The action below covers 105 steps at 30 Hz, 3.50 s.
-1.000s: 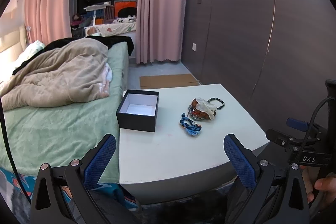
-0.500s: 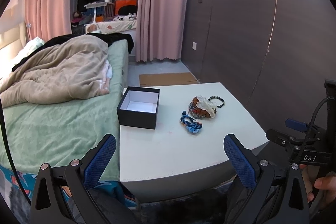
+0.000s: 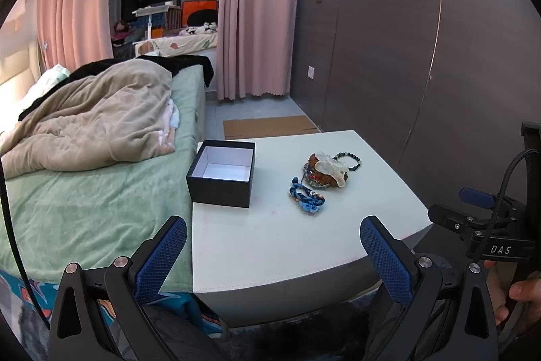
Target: Organize jewelry
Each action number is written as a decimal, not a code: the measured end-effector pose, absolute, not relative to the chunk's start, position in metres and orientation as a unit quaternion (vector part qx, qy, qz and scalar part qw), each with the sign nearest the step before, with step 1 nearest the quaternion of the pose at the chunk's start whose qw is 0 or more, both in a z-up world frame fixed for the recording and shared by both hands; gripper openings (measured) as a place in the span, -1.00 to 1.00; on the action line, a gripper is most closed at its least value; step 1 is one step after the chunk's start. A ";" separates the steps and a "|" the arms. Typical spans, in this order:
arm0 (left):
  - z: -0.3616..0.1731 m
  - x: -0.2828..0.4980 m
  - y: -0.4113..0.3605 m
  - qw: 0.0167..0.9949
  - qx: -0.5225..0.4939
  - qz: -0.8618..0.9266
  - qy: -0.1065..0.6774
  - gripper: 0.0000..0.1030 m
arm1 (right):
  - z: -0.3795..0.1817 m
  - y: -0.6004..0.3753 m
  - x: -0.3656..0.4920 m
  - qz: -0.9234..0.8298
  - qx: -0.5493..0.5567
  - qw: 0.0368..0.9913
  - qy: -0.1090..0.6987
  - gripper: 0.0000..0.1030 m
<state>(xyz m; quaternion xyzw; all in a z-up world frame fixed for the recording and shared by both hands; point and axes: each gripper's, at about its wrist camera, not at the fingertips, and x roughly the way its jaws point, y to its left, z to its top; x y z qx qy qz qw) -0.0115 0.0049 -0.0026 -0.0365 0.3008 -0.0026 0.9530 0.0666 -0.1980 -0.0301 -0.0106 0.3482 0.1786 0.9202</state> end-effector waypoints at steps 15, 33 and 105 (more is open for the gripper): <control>-0.002 -0.012 0.001 0.953 -0.031 -0.003 0.300 0.99 | -0.025 -0.202 0.066 0.182 -0.007 0.921 0.344 1.00; -0.011 0.010 0.001 0.949 -0.042 -0.027 0.313 0.91 | -0.032 -0.212 0.078 0.171 -0.002 0.922 0.347 1.00; -0.045 0.193 0.037 0.884 -0.114 -0.025 0.452 -0.82 | -0.123 -0.149 0.284 0.261 0.059 0.817 0.511 0.08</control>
